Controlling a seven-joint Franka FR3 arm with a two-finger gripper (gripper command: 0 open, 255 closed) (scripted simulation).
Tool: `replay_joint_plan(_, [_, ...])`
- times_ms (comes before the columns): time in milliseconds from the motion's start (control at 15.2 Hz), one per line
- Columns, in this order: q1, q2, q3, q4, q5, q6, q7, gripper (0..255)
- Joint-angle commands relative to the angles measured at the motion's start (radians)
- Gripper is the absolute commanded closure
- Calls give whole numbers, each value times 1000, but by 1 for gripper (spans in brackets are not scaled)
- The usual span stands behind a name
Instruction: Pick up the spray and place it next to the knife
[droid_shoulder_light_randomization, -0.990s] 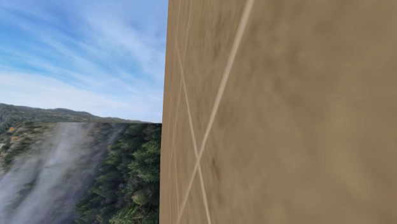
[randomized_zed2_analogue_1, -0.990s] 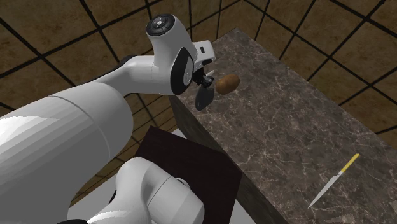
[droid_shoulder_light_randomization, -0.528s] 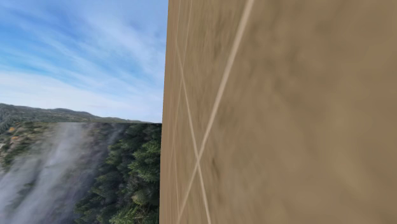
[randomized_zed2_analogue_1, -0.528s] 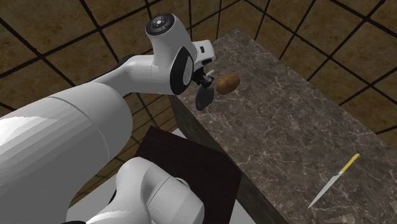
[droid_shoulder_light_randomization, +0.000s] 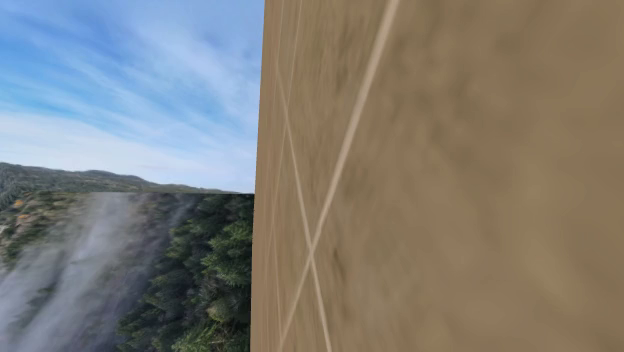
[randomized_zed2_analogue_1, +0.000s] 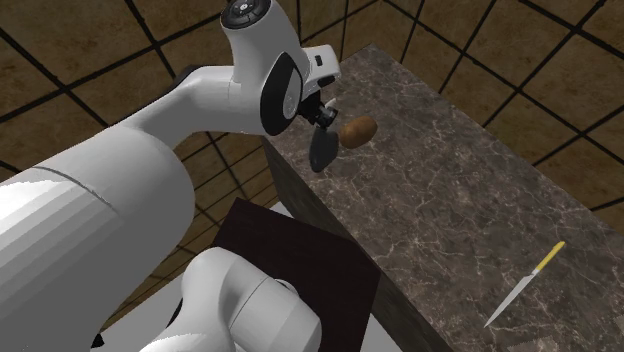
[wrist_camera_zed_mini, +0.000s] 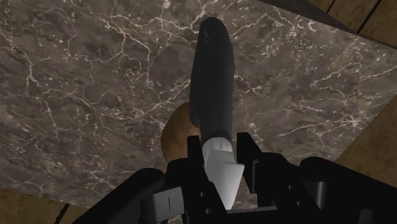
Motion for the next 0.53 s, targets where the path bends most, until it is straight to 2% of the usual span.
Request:
replay_joint_plan(0, [1, -7, -6, 23, 1, -30, -7, 255])
replay_joint_plan(462, [3, -31, -26, 100, 2, -130, -29, 255])
